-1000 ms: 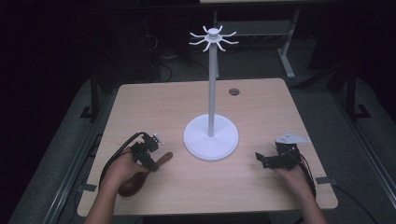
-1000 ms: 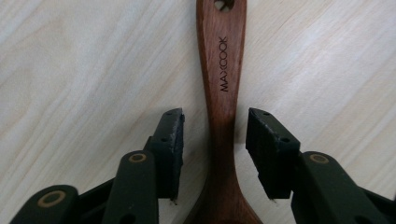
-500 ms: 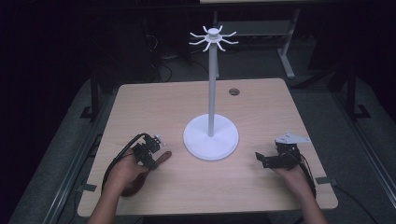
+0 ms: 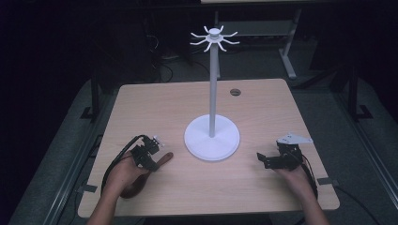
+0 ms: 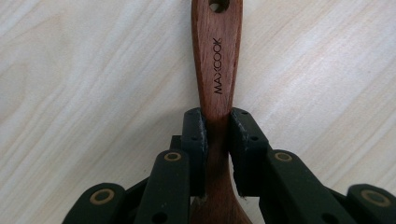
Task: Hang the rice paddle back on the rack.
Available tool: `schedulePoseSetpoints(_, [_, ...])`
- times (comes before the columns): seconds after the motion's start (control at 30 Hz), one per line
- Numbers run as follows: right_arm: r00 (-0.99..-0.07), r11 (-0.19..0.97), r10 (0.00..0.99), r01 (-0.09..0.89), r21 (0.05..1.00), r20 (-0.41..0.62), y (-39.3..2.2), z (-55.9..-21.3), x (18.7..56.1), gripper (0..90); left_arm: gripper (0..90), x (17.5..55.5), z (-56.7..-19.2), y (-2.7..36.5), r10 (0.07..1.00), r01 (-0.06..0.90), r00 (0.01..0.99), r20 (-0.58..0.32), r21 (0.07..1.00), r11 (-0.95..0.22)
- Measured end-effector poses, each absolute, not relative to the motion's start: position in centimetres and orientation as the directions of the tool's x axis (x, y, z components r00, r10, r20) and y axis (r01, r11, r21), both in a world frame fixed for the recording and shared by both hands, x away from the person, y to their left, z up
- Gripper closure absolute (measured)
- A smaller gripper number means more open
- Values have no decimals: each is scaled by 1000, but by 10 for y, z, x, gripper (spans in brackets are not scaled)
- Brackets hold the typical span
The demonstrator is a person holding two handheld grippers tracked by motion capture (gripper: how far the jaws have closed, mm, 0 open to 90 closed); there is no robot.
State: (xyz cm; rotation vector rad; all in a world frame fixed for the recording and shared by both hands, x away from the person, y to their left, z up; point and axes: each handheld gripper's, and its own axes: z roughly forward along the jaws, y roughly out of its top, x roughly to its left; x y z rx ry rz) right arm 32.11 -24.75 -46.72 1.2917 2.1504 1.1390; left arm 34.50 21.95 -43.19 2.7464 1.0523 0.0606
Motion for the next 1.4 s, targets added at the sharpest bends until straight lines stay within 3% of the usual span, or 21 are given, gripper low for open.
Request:
schedulePoseSetpoints(0.1, [-504,249,860,546,800,76,-247,-467,321,17,769,344,-430,221,669,661,742,-43,219,-718])
schedulePoseSetpoints(0.3, [-500,246,862,551,797,80,-248,-467,321,17,768,342,-415,237,674,649,734,-83,377,-661])
schedulePoseSetpoints(0.37, [-503,249,861,550,797,78,-247,-468,321,17,768,342,-413,239,670,643,738,-85,393,-658])
schedulePoseSetpoints(0.57, [-501,246,862,551,797,80,-248,-467,321,17,768,341,-407,253,649,596,748,-140,574,-562])
schedulePoseSetpoints(0.83, [-501,245,862,551,798,82,-248,-467,321,17,768,339,-403,261,610,554,770,-190,672,-490])
schedulePoseSetpoints(1.4, [-500,243,862,549,799,82,-248,-467,320,17,768,334,-391,272,538,457,819,-197,791,-406])
